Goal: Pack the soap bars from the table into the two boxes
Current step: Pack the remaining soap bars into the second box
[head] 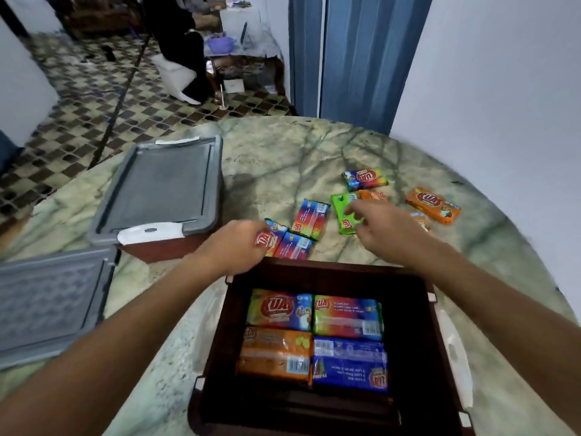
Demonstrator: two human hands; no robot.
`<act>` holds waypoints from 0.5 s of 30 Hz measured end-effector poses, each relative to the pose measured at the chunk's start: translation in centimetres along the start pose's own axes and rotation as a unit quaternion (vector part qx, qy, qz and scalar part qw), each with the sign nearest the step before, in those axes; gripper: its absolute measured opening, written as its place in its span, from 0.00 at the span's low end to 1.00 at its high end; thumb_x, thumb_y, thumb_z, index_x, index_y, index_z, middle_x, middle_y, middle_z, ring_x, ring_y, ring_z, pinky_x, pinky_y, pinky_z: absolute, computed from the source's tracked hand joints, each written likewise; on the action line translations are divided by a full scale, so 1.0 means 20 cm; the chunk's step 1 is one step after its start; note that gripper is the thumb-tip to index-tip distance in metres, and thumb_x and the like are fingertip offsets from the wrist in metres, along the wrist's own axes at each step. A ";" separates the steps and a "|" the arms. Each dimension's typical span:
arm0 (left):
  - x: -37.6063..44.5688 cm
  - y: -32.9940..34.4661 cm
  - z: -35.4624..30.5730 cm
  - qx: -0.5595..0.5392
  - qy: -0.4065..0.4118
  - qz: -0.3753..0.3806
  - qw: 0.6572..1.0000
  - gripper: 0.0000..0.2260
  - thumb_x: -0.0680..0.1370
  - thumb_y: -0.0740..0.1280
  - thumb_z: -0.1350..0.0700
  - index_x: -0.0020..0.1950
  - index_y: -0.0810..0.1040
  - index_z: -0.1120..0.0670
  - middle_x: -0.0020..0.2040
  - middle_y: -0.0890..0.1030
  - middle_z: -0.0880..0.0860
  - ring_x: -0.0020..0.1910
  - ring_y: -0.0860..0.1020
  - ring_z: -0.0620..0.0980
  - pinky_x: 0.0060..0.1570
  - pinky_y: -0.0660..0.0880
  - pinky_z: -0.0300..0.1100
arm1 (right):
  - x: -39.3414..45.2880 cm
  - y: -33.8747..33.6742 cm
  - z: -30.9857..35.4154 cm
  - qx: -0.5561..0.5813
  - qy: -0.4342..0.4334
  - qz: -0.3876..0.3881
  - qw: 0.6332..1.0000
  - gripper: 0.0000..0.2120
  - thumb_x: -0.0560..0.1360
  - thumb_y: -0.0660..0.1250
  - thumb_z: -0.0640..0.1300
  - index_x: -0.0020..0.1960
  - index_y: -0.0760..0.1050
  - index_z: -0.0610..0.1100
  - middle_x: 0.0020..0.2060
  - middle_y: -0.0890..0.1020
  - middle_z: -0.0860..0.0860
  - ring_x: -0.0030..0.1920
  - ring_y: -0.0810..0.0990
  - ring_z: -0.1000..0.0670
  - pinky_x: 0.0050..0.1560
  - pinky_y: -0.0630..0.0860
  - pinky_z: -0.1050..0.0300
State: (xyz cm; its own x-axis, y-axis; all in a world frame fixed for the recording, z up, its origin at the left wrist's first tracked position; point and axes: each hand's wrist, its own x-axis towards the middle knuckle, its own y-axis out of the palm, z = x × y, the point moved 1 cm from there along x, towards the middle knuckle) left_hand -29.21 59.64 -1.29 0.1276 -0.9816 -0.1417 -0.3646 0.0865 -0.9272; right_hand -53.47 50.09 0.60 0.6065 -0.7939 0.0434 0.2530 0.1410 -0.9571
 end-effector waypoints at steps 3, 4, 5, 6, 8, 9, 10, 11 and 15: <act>0.28 0.09 -0.04 0.106 -0.010 0.124 0.986 0.23 0.76 0.60 0.53 0.72 0.67 0.50 0.67 0.74 0.57 0.65 0.72 0.57 0.62 0.71 0.48 | 0.32 0.18 0.10 -0.100 -0.079 0.109 0.986 0.25 0.75 0.60 0.36 0.71 0.67 0.48 0.64 0.74 0.45 0.63 0.74 0.43 0.55 0.72 0.51; 0.34 0.13 -0.04 0.139 -0.013 0.158 0.977 0.23 0.77 0.60 0.52 0.72 0.66 0.50 0.68 0.73 0.57 0.65 0.72 0.57 0.63 0.70 0.47 | 0.38 0.24 0.12 -0.139 -0.096 0.137 0.976 0.26 0.75 0.60 0.35 0.72 0.65 0.48 0.65 0.72 0.44 0.64 0.73 0.42 0.55 0.72 0.51; 0.40 0.18 -0.01 0.173 -0.018 0.189 0.967 0.25 0.77 0.61 0.49 0.73 0.64 0.50 0.69 0.72 0.57 0.66 0.71 0.57 0.63 0.70 0.47 | 0.45 0.31 0.12 -0.178 -0.110 0.160 0.965 0.27 0.75 0.60 0.35 0.73 0.63 0.48 0.67 0.70 0.43 0.65 0.72 0.41 0.57 0.72 0.49; 0.44 0.21 0.02 0.208 -0.024 0.219 0.953 0.28 0.76 0.63 0.45 0.75 0.61 0.49 0.70 0.70 0.57 0.66 0.71 0.57 0.64 0.69 0.47 | 0.50 0.37 0.12 -0.214 -0.114 0.177 0.954 0.30 0.75 0.60 0.35 0.75 0.59 0.49 0.71 0.65 0.42 0.66 0.70 0.39 0.59 0.72 0.47; 0.48 0.25 0.10 0.258 -0.041 0.254 0.931 0.39 0.73 0.65 0.36 0.77 0.52 0.47 0.74 0.63 0.57 0.70 0.67 0.59 0.67 0.66 0.49 | 0.60 0.47 0.09 -0.270 -0.109 0.203 0.935 0.36 0.76 0.60 0.34 0.78 0.49 0.52 0.77 0.50 0.42 0.71 0.63 0.36 0.64 0.71 0.43; 0.48 0.26 0.13 0.271 -0.045 0.250 0.928 0.42 0.71 0.66 0.34 0.78 0.49 0.46 0.75 0.60 0.58 0.71 0.65 0.60 0.67 0.65 0.51 | 0.63 0.51 0.07 -0.288 -0.110 0.213 0.927 0.38 0.77 0.60 0.34 0.78 0.45 0.54 0.78 0.45 0.44 0.73 0.59 0.35 0.64 0.70 0.41; 0.49 0.25 0.16 0.272 -0.040 0.237 0.932 0.44 0.70 0.68 0.34 0.78 0.50 0.46 0.75 0.61 0.59 0.69 0.66 0.60 0.66 0.66 0.52 | 0.66 0.55 0.05 -0.302 -0.117 0.219 0.920 0.38 0.77 0.61 0.36 0.78 0.45 0.54 0.78 0.44 0.46 0.73 0.58 0.35 0.65 0.70 0.41; 0.49 0.25 0.17 0.256 -0.032 0.220 0.941 0.43 0.69 0.70 0.35 0.77 0.53 0.47 0.72 0.66 0.59 0.67 0.69 0.60 0.64 0.69 0.51 | 0.68 0.57 0.03 -0.314 -0.127 0.219 0.915 0.35 0.78 0.62 0.39 0.78 0.47 0.54 0.78 0.48 0.46 0.73 0.59 0.35 0.65 0.69 0.40; 0.51 0.25 0.16 0.108 -0.055 0.141 0.983 0.28 0.71 0.71 0.43 0.66 0.67 0.52 0.61 0.75 0.57 0.58 0.76 0.58 0.51 0.72 0.46 | 0.70 0.57 0.02 -0.336 -0.173 0.140 0.915 0.20 0.77 0.63 0.46 0.68 0.67 0.49 0.64 0.72 0.47 0.64 0.69 0.42 0.58 0.73 0.45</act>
State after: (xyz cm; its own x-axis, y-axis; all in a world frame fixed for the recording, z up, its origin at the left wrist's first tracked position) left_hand -26.84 50.54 -8.53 0.1521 -0.8905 -0.4287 -0.1969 0.3978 -0.8961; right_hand -41.75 40.90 -9.59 0.8081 -0.5314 -0.2541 -0.3998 -0.1779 -0.8992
